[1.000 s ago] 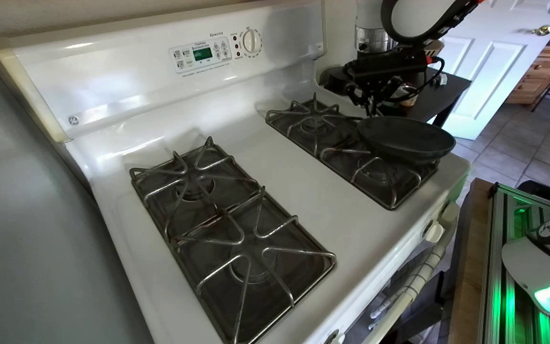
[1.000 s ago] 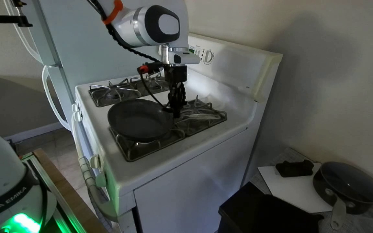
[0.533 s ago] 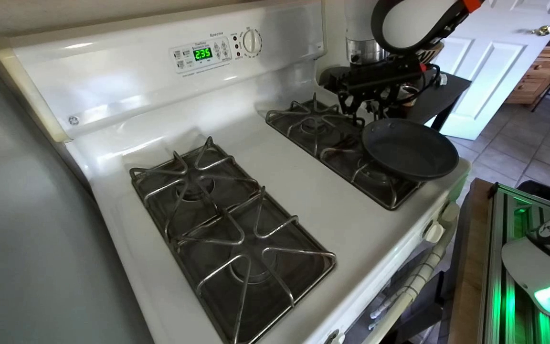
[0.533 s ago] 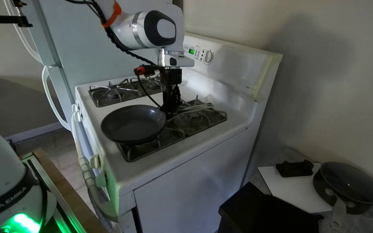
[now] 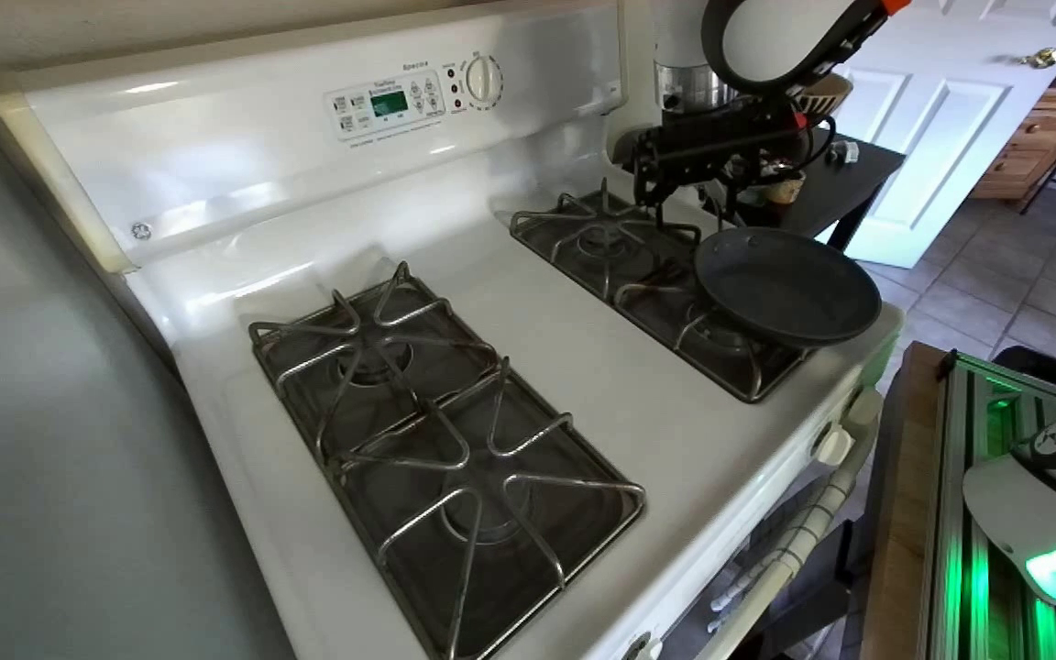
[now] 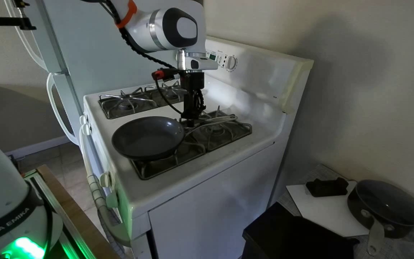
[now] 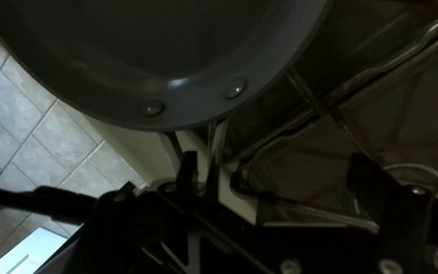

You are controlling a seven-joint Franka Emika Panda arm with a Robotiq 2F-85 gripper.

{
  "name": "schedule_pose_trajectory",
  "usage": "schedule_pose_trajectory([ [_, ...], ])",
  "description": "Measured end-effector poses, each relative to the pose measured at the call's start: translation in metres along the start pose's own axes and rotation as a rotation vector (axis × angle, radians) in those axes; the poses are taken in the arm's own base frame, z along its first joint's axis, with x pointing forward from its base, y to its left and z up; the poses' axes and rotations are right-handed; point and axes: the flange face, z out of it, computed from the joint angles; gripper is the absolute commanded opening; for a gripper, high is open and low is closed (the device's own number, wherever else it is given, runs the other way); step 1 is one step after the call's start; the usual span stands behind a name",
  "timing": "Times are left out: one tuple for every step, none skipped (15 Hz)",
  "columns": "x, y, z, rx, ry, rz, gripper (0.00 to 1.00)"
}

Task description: Move the pan to the top right stove top

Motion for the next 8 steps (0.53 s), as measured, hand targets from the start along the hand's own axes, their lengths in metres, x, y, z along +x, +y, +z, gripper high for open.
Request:
schedule_pose_trajectory([
  [0.001,0.001,-0.002,0.002,0.004,-0.002,1.00],
  [0.003,0.002,-0.004,0.006,0.007,-0.007,1.00],
  [0.004,0.005,-0.008,0.011,0.011,-0.014,1.00],
  [0.006,0.009,-0.011,0.017,0.016,-0.028,1.00],
  [0.008,0.013,-0.015,0.022,0.020,-0.046,1.00],
  [0.008,0.018,-0.018,0.026,0.025,-0.067,1.00],
  [0.008,0.023,-0.019,0.031,0.031,-0.089,1.00],
  [0.006,0.028,-0.019,0.036,0.037,-0.110,1.00],
])
